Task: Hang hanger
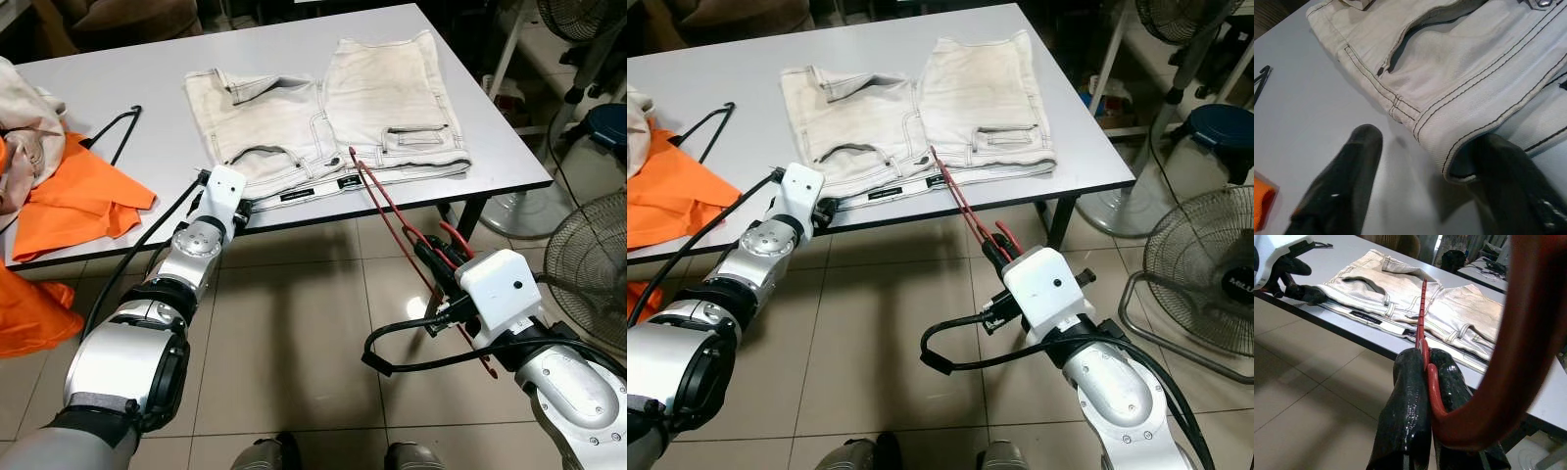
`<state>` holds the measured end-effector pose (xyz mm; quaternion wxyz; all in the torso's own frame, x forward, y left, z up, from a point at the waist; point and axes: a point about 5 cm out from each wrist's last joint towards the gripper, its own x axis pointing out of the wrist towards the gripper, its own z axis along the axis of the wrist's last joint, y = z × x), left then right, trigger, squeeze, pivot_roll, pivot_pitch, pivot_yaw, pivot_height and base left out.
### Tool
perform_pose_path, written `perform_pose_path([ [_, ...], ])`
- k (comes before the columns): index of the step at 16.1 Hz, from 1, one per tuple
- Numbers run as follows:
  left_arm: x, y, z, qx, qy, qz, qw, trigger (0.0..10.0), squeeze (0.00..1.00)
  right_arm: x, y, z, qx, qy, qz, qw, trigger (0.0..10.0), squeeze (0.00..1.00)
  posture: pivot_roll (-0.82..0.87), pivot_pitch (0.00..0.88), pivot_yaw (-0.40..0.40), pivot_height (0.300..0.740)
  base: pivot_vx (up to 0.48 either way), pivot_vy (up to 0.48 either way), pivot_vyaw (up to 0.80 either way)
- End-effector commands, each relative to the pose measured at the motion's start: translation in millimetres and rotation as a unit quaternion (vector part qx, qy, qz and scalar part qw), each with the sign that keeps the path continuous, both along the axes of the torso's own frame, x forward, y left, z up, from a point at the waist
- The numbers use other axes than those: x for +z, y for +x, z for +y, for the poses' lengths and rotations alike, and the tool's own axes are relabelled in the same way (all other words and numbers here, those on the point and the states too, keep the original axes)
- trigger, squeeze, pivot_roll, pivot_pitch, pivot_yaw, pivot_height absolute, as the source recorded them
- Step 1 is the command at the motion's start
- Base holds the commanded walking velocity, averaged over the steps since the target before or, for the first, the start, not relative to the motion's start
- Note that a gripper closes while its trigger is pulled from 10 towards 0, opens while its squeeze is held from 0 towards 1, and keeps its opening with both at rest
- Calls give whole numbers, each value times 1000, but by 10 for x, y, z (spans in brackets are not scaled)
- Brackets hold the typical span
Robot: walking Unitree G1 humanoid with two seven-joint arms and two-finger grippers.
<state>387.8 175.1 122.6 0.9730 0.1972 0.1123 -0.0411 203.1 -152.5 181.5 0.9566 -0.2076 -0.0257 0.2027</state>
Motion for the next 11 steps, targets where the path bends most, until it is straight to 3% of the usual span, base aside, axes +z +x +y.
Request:
perform_pose_path([
  [1, -3, 0, 69, 15, -3, 11, 1000, 0, 0, 46, -39, 35, 7, -2, -10, 1000, 10000, 0, -245, 146, 149, 740, 0, 0, 0],
  [11, -63, -21, 31, 13, -29, 26, 999, 0, 0, 57, -27, 24, 7, -9, -13, 1000, 10000, 0, -250, 150, 147, 740, 0, 0, 0],
])
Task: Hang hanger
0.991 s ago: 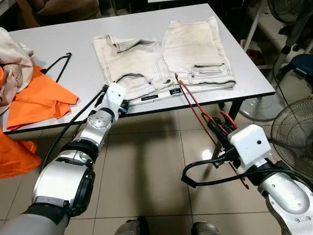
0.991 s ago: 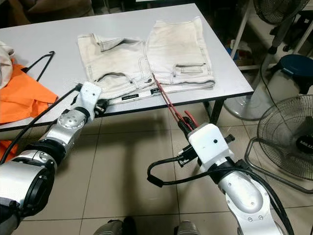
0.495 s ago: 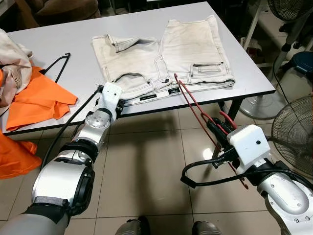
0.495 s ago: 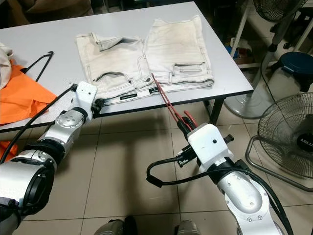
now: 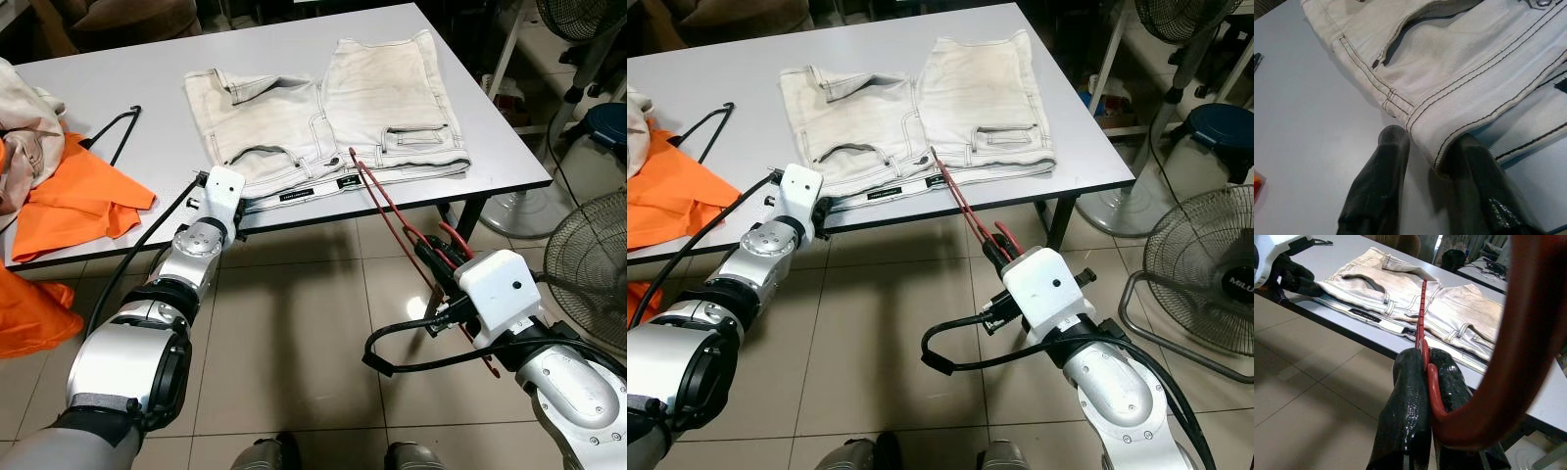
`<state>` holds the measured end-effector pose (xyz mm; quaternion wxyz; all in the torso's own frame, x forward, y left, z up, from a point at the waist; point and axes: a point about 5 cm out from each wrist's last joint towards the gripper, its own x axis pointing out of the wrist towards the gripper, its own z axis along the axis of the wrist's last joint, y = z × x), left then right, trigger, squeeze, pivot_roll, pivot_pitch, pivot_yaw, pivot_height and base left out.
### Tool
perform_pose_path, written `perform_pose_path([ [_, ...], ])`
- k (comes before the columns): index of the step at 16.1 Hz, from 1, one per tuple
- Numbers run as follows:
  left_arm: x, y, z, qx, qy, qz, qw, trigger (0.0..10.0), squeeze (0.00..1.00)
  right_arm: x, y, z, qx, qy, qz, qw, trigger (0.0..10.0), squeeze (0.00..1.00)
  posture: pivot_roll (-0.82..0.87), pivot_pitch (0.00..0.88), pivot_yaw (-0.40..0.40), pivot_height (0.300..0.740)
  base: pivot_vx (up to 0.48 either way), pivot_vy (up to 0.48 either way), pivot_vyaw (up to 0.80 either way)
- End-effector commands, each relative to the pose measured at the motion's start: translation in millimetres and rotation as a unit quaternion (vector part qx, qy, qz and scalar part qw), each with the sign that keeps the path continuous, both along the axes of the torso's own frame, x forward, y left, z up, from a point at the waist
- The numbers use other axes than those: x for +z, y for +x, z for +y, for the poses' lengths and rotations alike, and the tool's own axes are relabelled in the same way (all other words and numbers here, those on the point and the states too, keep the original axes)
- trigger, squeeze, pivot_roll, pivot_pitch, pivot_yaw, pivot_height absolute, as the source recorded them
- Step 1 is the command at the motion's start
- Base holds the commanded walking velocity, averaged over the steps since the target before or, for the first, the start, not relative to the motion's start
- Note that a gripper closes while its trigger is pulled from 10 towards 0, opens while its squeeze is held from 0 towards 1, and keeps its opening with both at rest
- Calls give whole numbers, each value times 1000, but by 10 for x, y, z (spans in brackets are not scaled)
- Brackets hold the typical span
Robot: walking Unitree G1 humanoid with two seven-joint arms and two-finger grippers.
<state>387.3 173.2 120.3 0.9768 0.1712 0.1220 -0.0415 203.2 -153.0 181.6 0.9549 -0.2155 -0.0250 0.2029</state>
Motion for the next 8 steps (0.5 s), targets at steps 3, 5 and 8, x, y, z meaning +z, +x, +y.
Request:
perform_pose_path([
  [3, -54, -23, 49, 6, -4, 20, 1000, 0, 0, 57, -19, 22, 4, -1, -13, 1000, 10000, 0, -256, 146, 158, 740, 0, 0, 0],
  [5, -71, -30, 39, 5, -5, 24, 1000, 0, 0, 55, -10, 15, 3, -3, -15, 1000, 10000, 0, -259, 139, 159, 740, 0, 0, 0],
  [8, -90, -38, 34, 3, -5, 28, 1000, 0, 0, 60, -2, 8, 1, -4, -17, 1000, 10000, 0, -264, 130, 165, 740, 0, 0, 0],
])
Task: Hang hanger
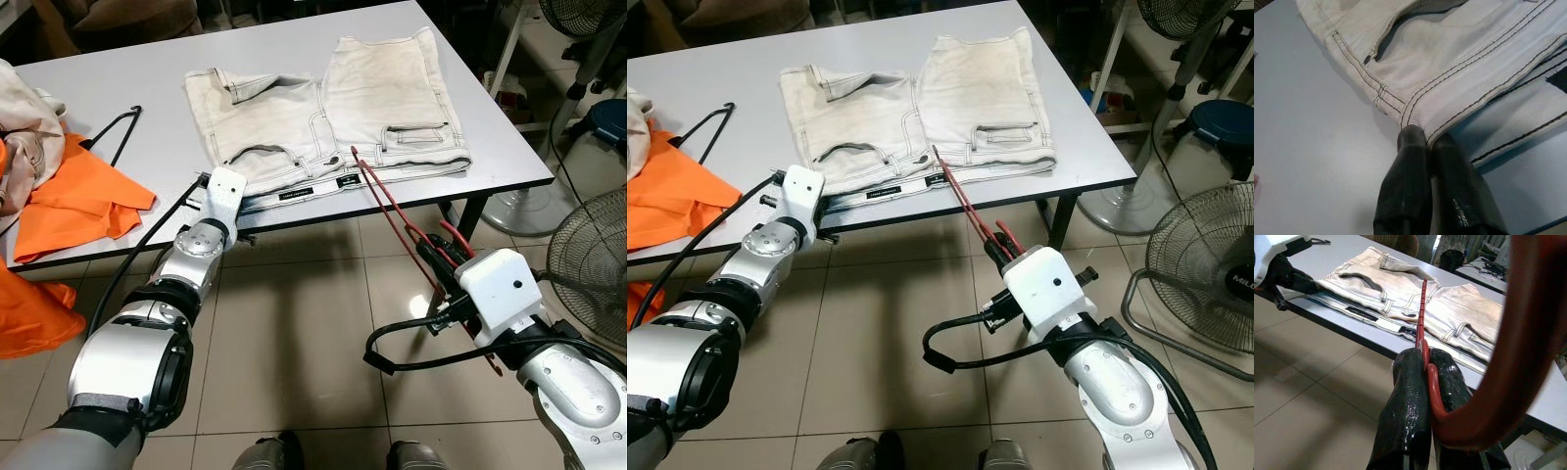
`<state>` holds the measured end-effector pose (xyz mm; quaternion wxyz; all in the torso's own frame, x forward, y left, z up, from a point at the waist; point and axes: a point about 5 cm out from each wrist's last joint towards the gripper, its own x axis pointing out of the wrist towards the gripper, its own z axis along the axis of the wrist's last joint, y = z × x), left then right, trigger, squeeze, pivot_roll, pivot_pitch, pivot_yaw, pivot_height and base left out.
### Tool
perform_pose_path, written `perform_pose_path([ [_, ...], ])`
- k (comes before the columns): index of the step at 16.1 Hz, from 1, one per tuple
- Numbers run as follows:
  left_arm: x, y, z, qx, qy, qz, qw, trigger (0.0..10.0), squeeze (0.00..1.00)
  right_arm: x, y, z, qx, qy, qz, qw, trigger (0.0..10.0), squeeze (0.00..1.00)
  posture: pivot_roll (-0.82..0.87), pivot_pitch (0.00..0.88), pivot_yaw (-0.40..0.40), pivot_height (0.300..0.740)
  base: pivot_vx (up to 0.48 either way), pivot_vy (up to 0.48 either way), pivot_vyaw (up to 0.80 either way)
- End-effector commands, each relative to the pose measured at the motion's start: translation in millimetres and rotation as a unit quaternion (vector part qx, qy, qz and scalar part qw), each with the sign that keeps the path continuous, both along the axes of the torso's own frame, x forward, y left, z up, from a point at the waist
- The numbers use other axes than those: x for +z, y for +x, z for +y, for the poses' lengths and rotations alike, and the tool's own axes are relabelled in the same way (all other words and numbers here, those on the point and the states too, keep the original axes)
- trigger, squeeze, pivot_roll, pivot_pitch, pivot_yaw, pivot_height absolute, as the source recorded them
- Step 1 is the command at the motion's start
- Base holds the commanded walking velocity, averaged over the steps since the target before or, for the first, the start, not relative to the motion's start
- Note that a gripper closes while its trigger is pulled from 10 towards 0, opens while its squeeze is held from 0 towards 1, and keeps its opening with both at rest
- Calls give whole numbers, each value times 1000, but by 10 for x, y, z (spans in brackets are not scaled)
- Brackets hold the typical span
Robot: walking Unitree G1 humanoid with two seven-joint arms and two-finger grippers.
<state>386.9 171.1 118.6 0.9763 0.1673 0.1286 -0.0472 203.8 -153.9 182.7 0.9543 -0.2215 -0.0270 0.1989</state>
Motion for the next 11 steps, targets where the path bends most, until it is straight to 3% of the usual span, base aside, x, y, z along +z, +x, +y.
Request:
perform_pose_path([
  [1, -75, -37, 70, 7, -1, 21, 1000, 0, 0, 50, -8, 18, 4, 0, -13, 1000, 10000, 0, -263, 131, 166, 740, 0, 0, 0],
  [8, -52, -72, 255, -13, 7, 6, 1000, 0, 0, 53, -22, 15, -8, 2, -20, 1000, 10000, 0, -261, 120, 198, 740, 0, 0, 0],
  [11, -130, -146, 285, -50, 18, 4, 999, 0, 0, 52, -41, 33, -15, 2, -24, 1000, 10000, 0, -265, 127, 221, 740, 0, 0, 0],
])
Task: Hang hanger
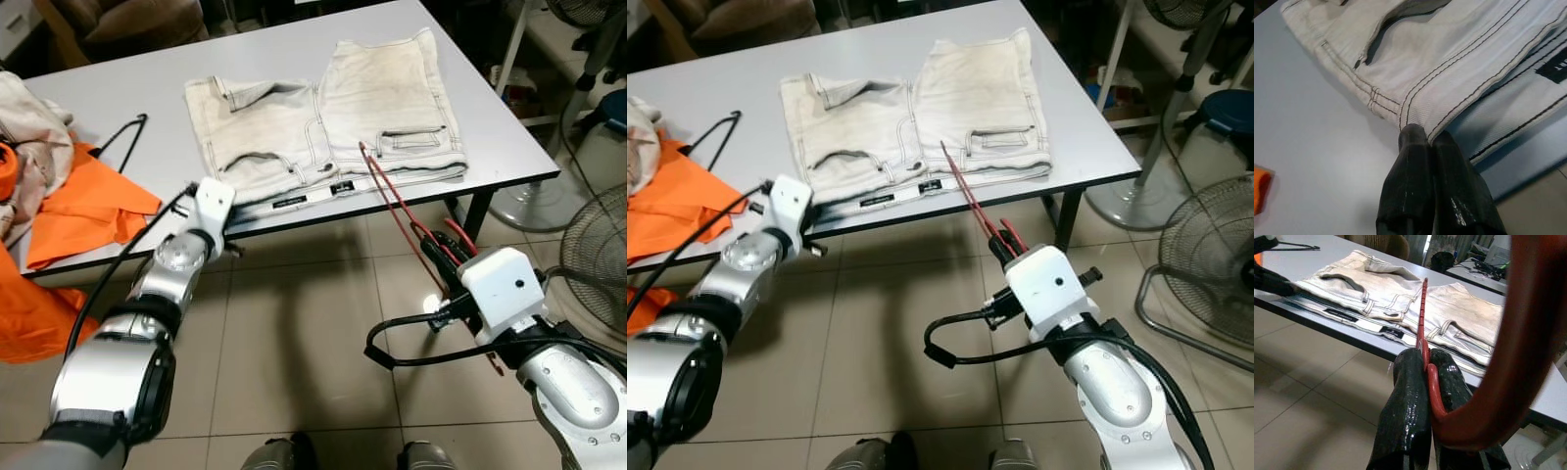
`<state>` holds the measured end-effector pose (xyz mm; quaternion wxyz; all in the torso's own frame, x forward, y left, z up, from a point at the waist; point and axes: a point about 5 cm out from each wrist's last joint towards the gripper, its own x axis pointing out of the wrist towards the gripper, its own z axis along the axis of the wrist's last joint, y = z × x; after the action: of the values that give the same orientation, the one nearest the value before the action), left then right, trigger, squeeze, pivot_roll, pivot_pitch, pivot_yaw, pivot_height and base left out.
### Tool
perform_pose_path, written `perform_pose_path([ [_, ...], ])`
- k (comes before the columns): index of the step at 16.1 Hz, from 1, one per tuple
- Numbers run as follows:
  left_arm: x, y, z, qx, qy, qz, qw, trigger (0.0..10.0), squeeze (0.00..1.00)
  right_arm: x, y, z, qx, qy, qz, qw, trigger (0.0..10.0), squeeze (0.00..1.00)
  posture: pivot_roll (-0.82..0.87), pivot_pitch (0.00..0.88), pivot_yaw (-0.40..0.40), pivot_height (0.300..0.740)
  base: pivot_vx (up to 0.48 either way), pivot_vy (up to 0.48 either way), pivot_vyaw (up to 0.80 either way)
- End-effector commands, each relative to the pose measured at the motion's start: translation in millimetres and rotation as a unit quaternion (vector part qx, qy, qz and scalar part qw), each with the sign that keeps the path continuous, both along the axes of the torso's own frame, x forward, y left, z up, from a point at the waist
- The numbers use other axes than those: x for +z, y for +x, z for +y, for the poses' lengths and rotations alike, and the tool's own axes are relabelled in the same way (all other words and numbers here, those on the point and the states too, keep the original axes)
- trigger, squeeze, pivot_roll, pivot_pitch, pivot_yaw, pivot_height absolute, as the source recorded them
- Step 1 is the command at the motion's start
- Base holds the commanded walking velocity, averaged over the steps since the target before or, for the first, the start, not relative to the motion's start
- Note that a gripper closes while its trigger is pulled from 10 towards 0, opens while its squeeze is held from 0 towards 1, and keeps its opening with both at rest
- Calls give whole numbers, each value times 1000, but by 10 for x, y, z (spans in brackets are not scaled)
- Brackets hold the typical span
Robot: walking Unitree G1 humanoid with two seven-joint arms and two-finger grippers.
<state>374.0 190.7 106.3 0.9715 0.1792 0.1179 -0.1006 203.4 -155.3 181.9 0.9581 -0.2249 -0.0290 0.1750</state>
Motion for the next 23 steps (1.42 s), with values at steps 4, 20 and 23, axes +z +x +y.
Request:
perform_pose_path([
  [4, -27, -49, 68, -13, 14, -10, 1000, 0, 0, 45, -57, 49, 0, 5, -17, 1000, 10000, 0, -256, 126, 234, 740, 0, 0, 0],
  [20, -67, -4, -79, 84, -43, -11, 996, 10000, 1000, 63, 18, 70, 19, 2, -19, 1000, 10000, 0, -257, 121, 188, 740, 0, 0, 0],
  [23, -93, -8, -152, 93, -70, -7, 993, 10000, 0, 68, 17, 75, 23, 1, -18, 1000, 10000, 0, -274, 125, 180, 740, 0, 0, 0],
])
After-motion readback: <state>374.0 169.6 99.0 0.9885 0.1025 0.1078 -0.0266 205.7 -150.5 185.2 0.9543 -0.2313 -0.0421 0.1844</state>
